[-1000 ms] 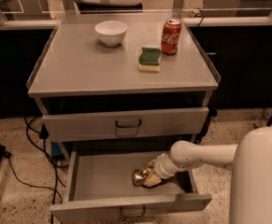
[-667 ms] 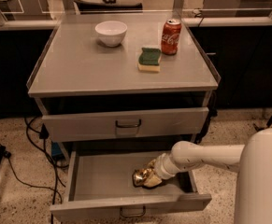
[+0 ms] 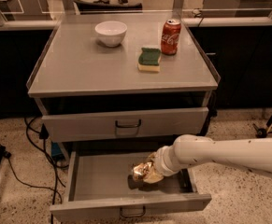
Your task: Pick orange can from middle drawer and place on counter
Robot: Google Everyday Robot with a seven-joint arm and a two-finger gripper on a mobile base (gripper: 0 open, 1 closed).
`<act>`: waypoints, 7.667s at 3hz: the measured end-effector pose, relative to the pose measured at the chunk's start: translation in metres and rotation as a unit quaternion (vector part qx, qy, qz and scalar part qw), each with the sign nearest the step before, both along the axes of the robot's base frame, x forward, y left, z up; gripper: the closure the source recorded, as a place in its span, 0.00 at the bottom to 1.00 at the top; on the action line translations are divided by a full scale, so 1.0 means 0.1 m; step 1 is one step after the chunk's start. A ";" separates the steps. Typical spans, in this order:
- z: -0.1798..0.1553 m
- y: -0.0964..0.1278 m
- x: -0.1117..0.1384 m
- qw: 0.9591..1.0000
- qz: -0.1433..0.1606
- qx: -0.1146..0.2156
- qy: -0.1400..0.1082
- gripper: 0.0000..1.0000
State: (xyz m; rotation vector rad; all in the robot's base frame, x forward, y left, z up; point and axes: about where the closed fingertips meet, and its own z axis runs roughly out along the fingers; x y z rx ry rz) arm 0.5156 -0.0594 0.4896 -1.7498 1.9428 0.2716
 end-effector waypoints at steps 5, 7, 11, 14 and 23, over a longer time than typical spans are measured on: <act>1.85 0.01 0.03 0.998 -0.028 -0.034 -0.044 1.00; 2.84 -0.14 0.00 0.996 -0.071 -0.036 -0.035 1.00; 3.83 0.45 0.61 0.996 -0.062 -0.023 -0.055 1.00; 3.83 1.14 1.29 0.997 -0.026 0.004 -0.076 1.00; 3.55 1.63 2.23 0.998 -0.018 0.005 -0.052 0.34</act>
Offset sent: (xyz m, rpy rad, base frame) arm -0.0138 0.0126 0.0622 -0.0374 -0.0099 0.0159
